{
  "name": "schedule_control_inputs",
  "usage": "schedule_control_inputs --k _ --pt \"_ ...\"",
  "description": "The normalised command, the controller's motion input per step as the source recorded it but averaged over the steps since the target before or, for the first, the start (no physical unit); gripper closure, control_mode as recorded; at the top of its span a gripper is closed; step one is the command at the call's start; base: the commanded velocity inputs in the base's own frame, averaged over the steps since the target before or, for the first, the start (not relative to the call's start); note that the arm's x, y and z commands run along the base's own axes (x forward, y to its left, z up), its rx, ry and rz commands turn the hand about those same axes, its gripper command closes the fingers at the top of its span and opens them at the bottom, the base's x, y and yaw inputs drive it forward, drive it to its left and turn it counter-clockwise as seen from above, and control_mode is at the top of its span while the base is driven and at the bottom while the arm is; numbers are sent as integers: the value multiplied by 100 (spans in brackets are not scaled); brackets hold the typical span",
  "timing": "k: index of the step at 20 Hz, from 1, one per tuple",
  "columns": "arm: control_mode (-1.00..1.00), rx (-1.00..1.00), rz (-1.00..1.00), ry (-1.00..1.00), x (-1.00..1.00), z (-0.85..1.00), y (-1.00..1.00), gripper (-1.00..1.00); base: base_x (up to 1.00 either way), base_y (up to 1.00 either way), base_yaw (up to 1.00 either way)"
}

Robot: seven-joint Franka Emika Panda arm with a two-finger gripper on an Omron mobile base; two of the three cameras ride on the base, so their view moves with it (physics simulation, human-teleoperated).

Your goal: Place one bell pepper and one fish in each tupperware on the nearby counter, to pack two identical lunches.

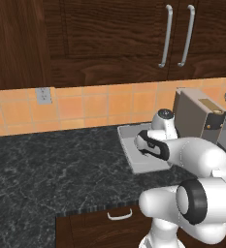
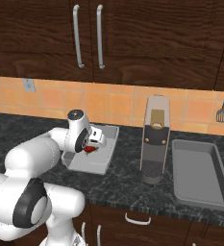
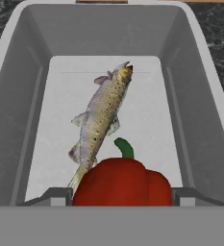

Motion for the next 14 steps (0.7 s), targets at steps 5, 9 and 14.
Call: schedule_control_inputs --k 5,9,14 --pt "-100 0 0 1 -5 0 0 -100 0 0 0" --pt "-100 0 0 0 -3 0 5 -100 0 0 0" --pt "-100 -4 1 -8 -37 41 7 -100 0 0 0"
